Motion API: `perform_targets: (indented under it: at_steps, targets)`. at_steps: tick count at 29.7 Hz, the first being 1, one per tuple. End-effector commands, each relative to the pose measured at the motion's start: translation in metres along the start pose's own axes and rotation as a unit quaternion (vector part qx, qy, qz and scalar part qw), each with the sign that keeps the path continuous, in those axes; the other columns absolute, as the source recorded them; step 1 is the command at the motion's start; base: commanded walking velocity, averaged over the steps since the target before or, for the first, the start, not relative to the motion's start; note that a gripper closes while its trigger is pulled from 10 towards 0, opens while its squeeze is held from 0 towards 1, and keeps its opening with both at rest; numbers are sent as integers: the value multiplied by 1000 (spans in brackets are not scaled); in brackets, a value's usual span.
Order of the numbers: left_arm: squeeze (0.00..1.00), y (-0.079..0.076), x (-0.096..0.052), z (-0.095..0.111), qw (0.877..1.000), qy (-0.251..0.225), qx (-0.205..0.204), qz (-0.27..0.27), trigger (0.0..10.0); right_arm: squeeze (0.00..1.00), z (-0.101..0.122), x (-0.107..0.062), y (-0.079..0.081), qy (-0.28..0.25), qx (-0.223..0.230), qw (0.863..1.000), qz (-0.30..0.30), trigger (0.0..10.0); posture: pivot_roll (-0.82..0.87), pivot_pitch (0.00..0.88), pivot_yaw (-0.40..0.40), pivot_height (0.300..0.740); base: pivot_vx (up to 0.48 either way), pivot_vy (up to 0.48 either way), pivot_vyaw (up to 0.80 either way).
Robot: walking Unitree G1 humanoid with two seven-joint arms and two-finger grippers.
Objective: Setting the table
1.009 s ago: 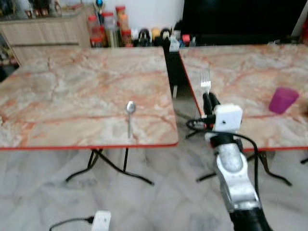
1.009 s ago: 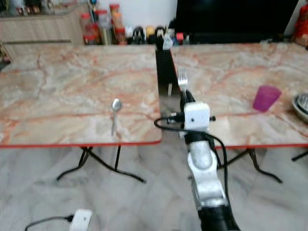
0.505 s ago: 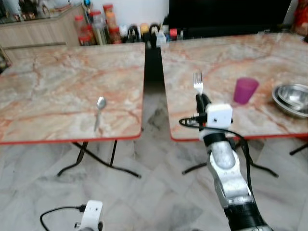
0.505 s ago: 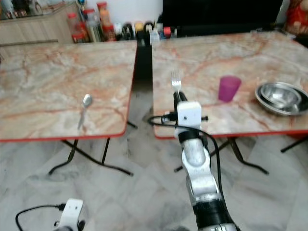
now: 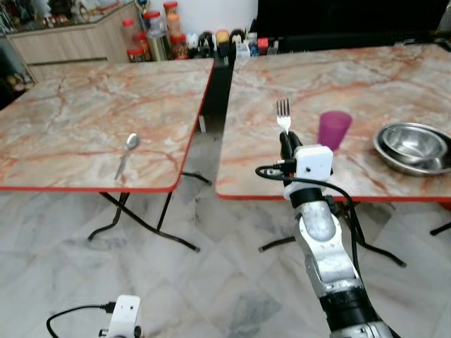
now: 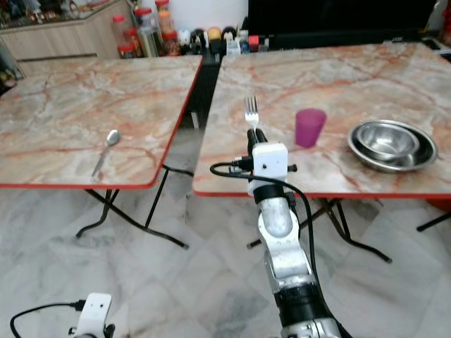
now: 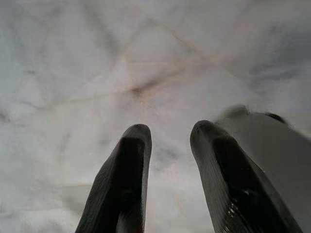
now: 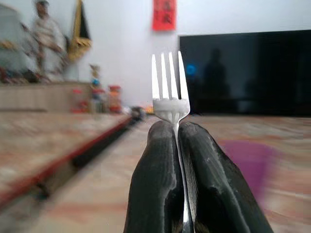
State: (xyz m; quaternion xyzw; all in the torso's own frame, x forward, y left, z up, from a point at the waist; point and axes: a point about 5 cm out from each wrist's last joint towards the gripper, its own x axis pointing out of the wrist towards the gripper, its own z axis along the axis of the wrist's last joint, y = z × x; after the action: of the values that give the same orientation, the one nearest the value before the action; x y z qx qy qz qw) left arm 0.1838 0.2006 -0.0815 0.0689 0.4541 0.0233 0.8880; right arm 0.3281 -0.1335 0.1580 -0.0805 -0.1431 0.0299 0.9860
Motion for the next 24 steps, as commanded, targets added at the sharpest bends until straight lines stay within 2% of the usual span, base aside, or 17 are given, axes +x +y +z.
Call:
perform_targets:
  at_steps: [1, 10, 24]
  targets:
    - [0, 7, -1, -5, 1000, 9, -1, 7, 10000, 0, 6, 4, 5, -13, 13, 1000, 3, 10000, -116, 0, 93, 693, 0, -356, 0]
    - [0, 1, -2, -12, 1000, 16, -11, 7, 10000, 0, 8, 11, 4, -14, 8, 1000, 10, 10000, -106, 0, 64, 693, 0, -358, 0]
    - [0, 1, -1, -5, 1000, 9, -3, 2, 10000, 0, 3, 11, 4, -10, 9, 1000, 8, 10000, -111, 0, 72, 693, 0, -358, 0]
